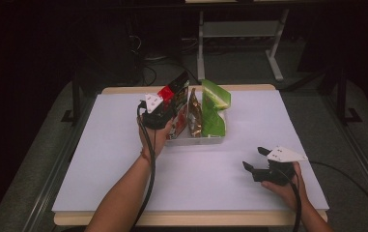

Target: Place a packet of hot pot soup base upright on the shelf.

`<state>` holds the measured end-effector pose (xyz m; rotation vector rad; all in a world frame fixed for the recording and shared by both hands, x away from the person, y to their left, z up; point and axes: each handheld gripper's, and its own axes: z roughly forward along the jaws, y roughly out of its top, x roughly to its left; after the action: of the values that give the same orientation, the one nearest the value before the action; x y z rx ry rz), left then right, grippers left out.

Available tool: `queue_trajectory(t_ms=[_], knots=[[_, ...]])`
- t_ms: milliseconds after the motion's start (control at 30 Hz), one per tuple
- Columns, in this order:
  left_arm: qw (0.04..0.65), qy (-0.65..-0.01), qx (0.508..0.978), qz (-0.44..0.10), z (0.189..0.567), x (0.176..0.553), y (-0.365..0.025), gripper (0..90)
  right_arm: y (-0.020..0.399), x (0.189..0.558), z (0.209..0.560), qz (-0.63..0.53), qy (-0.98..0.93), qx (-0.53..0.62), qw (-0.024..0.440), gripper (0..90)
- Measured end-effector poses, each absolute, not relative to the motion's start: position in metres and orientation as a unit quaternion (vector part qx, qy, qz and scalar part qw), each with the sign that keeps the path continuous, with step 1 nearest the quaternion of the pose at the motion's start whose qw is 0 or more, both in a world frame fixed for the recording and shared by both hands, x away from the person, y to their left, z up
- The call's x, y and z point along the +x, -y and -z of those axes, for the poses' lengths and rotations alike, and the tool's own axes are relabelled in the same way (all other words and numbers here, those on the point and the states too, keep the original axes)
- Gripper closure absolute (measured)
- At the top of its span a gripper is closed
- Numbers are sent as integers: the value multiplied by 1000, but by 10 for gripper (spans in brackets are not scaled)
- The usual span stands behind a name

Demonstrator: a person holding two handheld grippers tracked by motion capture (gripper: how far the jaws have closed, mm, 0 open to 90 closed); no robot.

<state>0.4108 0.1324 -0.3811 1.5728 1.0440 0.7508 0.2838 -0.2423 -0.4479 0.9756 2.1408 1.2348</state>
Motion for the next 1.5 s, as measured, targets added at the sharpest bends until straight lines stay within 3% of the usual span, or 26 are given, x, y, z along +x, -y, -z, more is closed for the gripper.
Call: queue_trajectory(t_ms=[1500], knots=[[498, -415, 706, -286, 384, 410, -149, 703, 239, 283, 447, -442, -788, 354, 242, 222]])
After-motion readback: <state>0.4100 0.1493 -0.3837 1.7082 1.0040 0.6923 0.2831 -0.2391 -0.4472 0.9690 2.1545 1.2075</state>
